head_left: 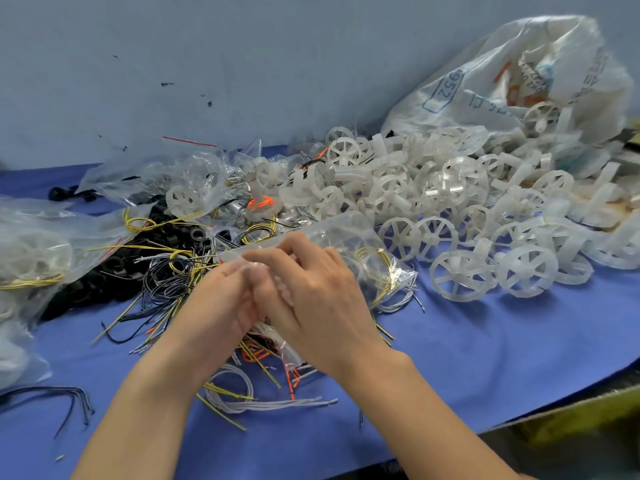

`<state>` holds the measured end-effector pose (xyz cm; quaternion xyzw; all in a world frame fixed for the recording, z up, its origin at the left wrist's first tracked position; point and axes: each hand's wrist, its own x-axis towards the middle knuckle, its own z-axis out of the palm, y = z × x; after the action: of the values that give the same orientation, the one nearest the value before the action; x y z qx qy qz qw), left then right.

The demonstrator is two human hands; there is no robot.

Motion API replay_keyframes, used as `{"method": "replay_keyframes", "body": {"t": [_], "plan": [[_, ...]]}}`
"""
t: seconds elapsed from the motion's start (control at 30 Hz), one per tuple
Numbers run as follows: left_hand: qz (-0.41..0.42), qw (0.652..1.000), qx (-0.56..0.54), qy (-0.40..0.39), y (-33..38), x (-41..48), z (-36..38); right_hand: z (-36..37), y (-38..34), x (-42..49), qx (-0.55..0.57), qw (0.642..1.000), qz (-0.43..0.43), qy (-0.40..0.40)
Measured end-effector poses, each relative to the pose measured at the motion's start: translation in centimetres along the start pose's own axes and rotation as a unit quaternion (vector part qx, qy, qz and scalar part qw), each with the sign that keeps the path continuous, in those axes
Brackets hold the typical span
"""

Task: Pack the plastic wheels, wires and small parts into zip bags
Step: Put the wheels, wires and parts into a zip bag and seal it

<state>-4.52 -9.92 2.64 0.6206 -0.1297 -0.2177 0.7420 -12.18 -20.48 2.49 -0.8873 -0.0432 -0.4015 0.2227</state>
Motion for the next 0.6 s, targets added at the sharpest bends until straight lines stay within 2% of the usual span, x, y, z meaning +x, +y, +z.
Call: {"method": "replay_keyframes", "body": {"t": [0.1,0.17,0.3,0.47,0.6], "plan": [[0.046,0.998,0.005,0.037,0.1,-0.2,-1.2,-1.0,1.5,-0.1,-0.047,0.998,0.036,0.017],[0.071,0.992,0.021,0.098,0.0,0.0,-2.0,-1.9,3.5,-0.4,-0.085,0.992,0.091,0.027],[0.112,0.974,-0.011,0.197,0.5,0.2,-3.0,-4.2,7.9,-1.5,-0.193,0.962,0.194,0.02],[0.142,0.958,-0.079,0.235,1.2,0.2,-3.0,-6.0,11.1,-2.4,-0.276,0.917,0.285,0.043],[0.149,0.951,-0.084,0.258,1.3,0.3,-2.6,-6.5,12.7,-2.9,-0.301,0.89,0.34,-0.029]]}}
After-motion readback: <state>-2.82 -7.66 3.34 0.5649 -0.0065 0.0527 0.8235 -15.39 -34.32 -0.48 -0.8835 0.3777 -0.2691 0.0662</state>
